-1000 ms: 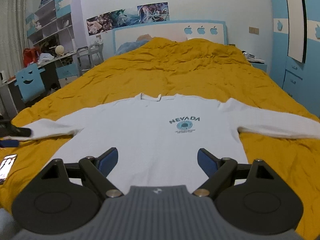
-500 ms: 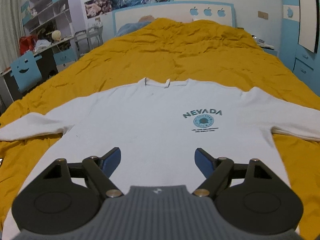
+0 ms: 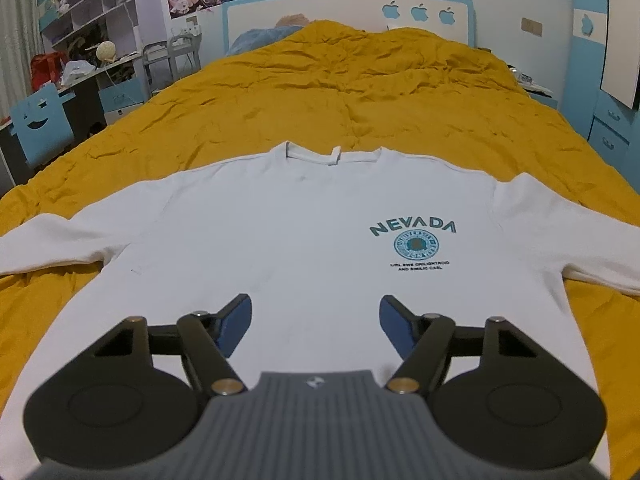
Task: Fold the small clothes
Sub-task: 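Grasp the sleeve cuff with the left gripper and lift it, then carry the sleeve across the chest with the left gripper and release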
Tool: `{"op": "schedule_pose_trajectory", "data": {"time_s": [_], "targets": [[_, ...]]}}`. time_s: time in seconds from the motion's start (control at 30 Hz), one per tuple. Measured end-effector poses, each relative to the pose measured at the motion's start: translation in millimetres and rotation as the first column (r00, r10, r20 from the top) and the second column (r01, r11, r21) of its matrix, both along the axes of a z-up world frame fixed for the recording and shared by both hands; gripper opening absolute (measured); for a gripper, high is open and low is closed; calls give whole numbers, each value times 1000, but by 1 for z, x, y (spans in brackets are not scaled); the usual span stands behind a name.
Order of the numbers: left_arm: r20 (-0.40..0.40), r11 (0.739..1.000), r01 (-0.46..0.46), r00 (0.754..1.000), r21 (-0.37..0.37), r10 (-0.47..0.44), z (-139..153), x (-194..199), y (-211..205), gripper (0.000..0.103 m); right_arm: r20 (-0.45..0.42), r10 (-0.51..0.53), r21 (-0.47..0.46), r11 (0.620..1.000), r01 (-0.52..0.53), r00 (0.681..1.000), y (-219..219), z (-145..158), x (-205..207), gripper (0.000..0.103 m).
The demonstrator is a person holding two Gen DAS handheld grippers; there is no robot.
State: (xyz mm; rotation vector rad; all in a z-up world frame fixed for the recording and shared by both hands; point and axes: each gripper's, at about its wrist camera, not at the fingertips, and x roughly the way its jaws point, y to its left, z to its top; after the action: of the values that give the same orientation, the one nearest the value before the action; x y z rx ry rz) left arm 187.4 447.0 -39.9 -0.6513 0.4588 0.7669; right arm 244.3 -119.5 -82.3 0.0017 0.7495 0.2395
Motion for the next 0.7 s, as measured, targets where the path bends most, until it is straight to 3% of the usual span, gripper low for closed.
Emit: {"op": "schedule_pose_trajectory", "data": {"time_s": [0.13,0.23,0.3,0.5,0.7], "targets": [[52,989,92,994,115,-99,55,23,-38,8,10,-7,9,1000,7,1000,-10,1,1,66],[77,953,196,973,229,-219,102,52,-83,7,-16,-7,-7,1000,7,1000,-21,1,3,55],[83,916,270,948,298,-306,131,73,-119,7,-24,-15,-14,1000,15,1000,-32,2,7,49],[90,786,473,833,398,-546,182,131,-234,7,9,-54,-4,999,54,998,-71,11,13,43],[95,676,639,697,368,-711,174,178,-330,7,34,-66,13,998,65,997,-101,14,12,43]]}}
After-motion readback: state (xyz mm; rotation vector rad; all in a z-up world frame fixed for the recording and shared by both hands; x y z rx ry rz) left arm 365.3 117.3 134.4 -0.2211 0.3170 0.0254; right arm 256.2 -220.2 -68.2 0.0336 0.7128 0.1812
